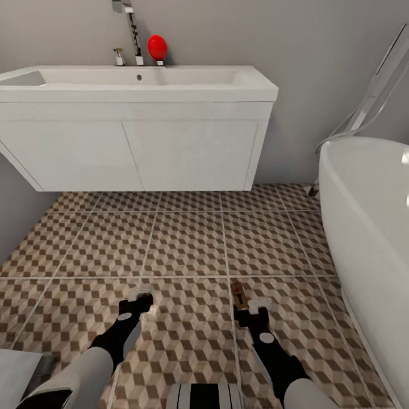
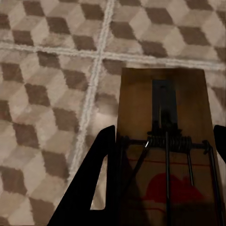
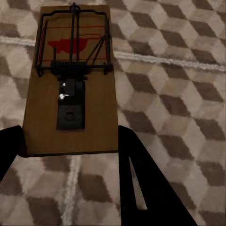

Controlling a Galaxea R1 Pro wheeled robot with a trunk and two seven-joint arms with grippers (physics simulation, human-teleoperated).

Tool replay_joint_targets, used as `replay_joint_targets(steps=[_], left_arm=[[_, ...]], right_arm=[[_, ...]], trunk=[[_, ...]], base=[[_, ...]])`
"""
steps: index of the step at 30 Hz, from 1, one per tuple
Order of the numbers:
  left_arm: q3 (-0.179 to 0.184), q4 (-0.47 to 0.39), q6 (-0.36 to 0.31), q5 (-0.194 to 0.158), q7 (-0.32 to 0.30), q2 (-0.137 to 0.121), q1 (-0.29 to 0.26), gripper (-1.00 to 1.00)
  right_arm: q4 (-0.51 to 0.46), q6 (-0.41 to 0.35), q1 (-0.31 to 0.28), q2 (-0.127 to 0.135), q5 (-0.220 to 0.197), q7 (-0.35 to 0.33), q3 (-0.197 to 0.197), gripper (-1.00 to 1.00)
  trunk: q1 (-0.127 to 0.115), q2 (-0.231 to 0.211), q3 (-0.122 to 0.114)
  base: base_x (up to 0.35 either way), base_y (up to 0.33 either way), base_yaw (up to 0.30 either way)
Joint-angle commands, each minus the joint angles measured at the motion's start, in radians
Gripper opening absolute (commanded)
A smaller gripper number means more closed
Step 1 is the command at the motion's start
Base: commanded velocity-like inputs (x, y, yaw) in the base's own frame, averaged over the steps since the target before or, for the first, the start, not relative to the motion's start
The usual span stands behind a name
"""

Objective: Take the four mousetraps from the cabinet in the bathroom and place them on the bathroom floor. Make sure all four end up on the same floor surface, and ensure that at least two of them are either under or directly next to the same bathroom sink.

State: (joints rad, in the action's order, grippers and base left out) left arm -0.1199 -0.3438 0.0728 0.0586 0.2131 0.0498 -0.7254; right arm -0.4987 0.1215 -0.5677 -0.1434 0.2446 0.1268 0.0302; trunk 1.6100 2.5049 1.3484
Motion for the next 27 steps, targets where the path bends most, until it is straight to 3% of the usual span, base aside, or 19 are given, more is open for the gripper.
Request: replay_joint_targets(steps=[1, 3, 6, 9, 10, 12, 15, 17, 20, 23, 25, 27], left_arm=[[-0.006, -0.02, 0.002, 0.007, 0.003, 0.003, 0.0, -1.0], [-0.006, -0.079, -0.01, 0.006, 0.004, 0.008, 0.0, -1.0], [-0.006, -0.174, -0.088, 0.006, 0.004, 0.017, 0.0, -1.0], [-0.003, -0.314, -0.274, 0.005, 0.001, 0.031, -0.003, -1.0], [-0.001, -0.388, -0.365, 0.005, 0.001, 0.037, -0.006, -1.0], [0.004, -0.469, -0.46, 0.004, 0.0, 0.047, -0.015, -1.0], [0.007, -0.511, -0.57, 0.004, 0.002, 0.054, -0.084, -1.0], [0.008, -0.493, -0.605, 0.005, 0.002, 0.054, -0.127, -1.0], [0.009, -0.435, -0.622, 0.011, 0.003, 0.053, -0.163, -1.0], [0.011, -0.371, -0.593, 0.013, 0.003, 0.042, -0.174, -1.0], [0.013, -0.302, -0.522, 0.014, 0.003, 0.032, -0.177, -1.0], [0.017, -0.233, -0.408, 0.015, 0.003, 0.028, -0.179, -1.0]], right_arm=[[-0.003, 0.002, -0.001, -0.001, 0.012, 0.0, -0.001, -1.0], [-0.024, -0.007, -0.001, -0.002, 0.021, 0.0, -0.009, -1.0], [-0.081, -0.05, -0.002, -0.004, 0.03, 0.001, -0.015, -1.0], [-0.13, -0.113, -0.016, -0.005, 0.035, 0.0, -0.017, -1.0], [-0.14, -0.133, -0.037, -0.006, 0.036, -0.001, -0.018, -1.0], [-0.146, -0.15, -0.068, -0.006, 0.036, -0.001, -0.019, -1.0], [-0.148, -0.211, -0.129, -0.012, 0.035, -0.001, -0.019, -1.0], [-0.146, -0.256, -0.165, -0.017, 0.035, -0.001, -0.019, -1.0], [-0.14, -0.296, -0.211, -0.021, 0.035, -0.001, -0.019, -1.0], [-0.138, -0.306, -0.227, -0.024, 0.035, -0.001, -0.02, -1.0], [-0.137, -0.307, -0.232, -0.026, 0.035, -0.001, -0.022, -1.0], [-0.132, -0.296, -0.235, -0.027, 0.034, -0.001, -0.023, -1.0]], trunk=[[0.0, 0.0, 0.001], [0.0, 0.0, 0.001], [0.0, 0.0, 0.001], [0.0, 0.0, 0.001], [0.0, 0.0, 0.001], [0.0, 0.0, 0.001], [0.0, 0.0, 0.001], [0.0, 0.0, 0.001], [0.0, 0.0, 0.001], [0.0, 0.0, 0.001], [0.0, 0.0, 0.001], [0.0, 0.0, 0.001]], base=[[0.0, 0.0, 0.0], [0.0, 0.0, 0.0], [0.0, 0.0, 0.0], [0.0, 0.0, 0.0], [0.0, 0.0, 0.0], [0.0, 0.0, 0.0], [0.0, 0.0, 0.0], [0.0, 0.0, 0.0], [0.0, 0.0, 0.0], [0.0, 0.0, 0.0], [0.0, 0.0, 0.0], [0.0, 0.0, 0.0]])
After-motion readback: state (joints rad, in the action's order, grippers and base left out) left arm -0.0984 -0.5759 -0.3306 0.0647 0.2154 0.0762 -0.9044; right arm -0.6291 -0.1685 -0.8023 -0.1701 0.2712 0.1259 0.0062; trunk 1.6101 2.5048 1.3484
